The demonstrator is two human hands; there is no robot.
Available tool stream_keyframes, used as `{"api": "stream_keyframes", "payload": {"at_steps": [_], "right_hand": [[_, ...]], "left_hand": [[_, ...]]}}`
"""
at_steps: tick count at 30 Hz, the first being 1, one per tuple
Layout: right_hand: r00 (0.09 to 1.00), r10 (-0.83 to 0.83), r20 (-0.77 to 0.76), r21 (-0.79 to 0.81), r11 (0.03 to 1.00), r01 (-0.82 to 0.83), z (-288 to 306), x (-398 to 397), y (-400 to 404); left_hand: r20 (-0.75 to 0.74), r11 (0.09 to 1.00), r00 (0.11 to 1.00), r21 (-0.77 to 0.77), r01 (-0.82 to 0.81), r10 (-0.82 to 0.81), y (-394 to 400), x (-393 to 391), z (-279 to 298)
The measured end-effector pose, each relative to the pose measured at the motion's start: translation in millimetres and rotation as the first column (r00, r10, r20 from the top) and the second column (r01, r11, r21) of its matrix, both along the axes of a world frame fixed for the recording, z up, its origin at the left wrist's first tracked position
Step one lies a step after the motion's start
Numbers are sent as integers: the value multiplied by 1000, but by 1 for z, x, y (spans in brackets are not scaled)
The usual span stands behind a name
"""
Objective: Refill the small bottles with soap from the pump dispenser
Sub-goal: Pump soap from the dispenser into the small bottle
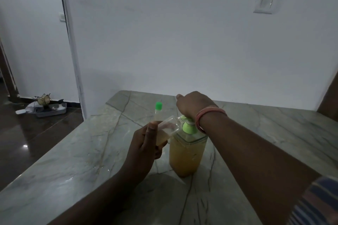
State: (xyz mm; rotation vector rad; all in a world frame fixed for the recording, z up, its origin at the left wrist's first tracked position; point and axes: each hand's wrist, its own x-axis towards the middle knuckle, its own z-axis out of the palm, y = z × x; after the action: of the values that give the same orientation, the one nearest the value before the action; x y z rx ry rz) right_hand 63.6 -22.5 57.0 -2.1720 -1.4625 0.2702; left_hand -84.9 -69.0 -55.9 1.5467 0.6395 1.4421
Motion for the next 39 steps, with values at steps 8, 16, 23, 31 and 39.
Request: {"api": "stream_keyframes", "payload": {"at_steps": [8, 16, 23, 31, 39], "right_hand": [[997, -7, -74, 39, 999, 10, -2, 2, 3], [999, 36, -16, 38, 999, -36, -1, 2, 8], [997, 53, 63, -5, 999, -53, 1, 2, 6], [1000, 22, 5, 47, 999, -22, -4, 4, 7], [998, 21, -55, 75, 997, -16, -3, 5, 8]], "left_hand": [[-25, 1000, 999, -6, -27, 26, 2, 1, -1], [-21, 1000, 1000, -6, -10, 10, 3, 0, -2], [-45, 1000, 999, 3, -21, 21, 0, 1, -1], [-49, 999, 998, 2, -37, 37, 1, 2, -1], [-33, 1000, 999, 12, -25, 25, 1, 1, -1]]}}
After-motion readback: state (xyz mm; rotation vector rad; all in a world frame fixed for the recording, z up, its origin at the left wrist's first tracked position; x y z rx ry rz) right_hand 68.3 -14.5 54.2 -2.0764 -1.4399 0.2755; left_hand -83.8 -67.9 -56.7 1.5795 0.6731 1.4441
